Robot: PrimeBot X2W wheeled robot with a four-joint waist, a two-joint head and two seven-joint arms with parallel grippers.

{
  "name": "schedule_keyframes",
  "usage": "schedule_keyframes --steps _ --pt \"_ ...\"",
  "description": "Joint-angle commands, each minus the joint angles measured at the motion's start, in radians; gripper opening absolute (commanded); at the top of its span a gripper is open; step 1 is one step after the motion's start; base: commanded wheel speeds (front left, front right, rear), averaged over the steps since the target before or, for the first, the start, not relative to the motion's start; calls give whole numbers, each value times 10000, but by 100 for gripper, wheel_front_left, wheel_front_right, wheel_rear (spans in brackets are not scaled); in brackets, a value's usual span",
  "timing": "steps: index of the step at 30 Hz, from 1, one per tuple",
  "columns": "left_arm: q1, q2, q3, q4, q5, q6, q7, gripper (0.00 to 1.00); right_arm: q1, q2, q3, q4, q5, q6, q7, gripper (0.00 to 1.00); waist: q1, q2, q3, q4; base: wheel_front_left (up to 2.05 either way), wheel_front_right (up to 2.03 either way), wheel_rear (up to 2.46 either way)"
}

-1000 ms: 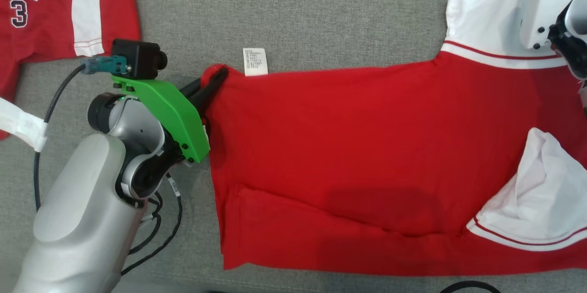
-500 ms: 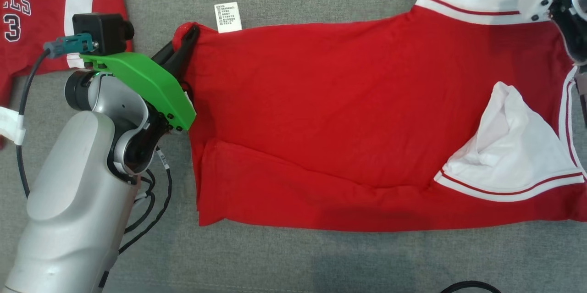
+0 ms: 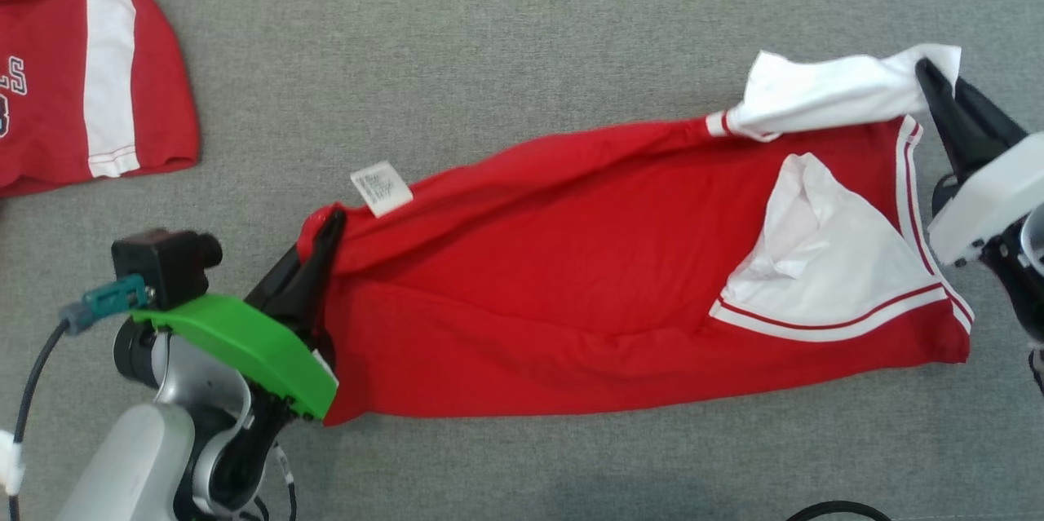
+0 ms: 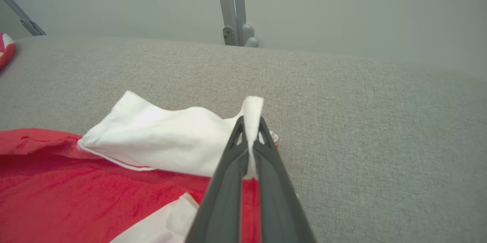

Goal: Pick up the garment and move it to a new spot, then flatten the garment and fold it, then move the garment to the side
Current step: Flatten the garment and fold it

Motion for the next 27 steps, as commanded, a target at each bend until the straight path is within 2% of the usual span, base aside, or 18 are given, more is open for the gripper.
schedule_keyframes --steps 1,7,8,13,19,25,26,27 --pt "202 105 47 -140 2 90 -55 0 260 83 -45 -112 97 -15 -62 0 0 -1 -207 -267 0 0 0" --pt "1544 63 176 -1167 -288 642 -100 0 2006 689 -708 -1173 128 -15 -229 0 0 -1 -221 -346 0 0 0" --pt "1752 10 188 -1251 -342 728 -120 0 2428 975 -793 -1481 56 -15 -284 0 0 -1 -260 -379 0 0 0" --pt "1922 -13 436 -1453 -577 903 -206 0 2808 1265 -981 -2201 -121 -15 -297 0 0 -1 -435 -494 0 0 0" --pt "1908 105 464 -1333 -735 895 0 0 3072 1507 -1250 -2632 -15 -15 96 0 0 -1 -631 -511 0 0 0" --pt "2062 130 138 -510 -486 737 -31 0 3646 1491 -1068 -2003 -277 -15 139 0 0 -1 -689 -484 0 0 0" --pt "2057 98 97 -393 -487 712 -47 4 3694 1431 -984 -1855 -328 -15 182 0 0 -1 -698 -478 0 0 0" --pt "2049 69 56 -283 -477 693 -58 21 3712 1340 -894 -1781 -371 -13 196 0 0 -1 -711 -470 0 0 0"
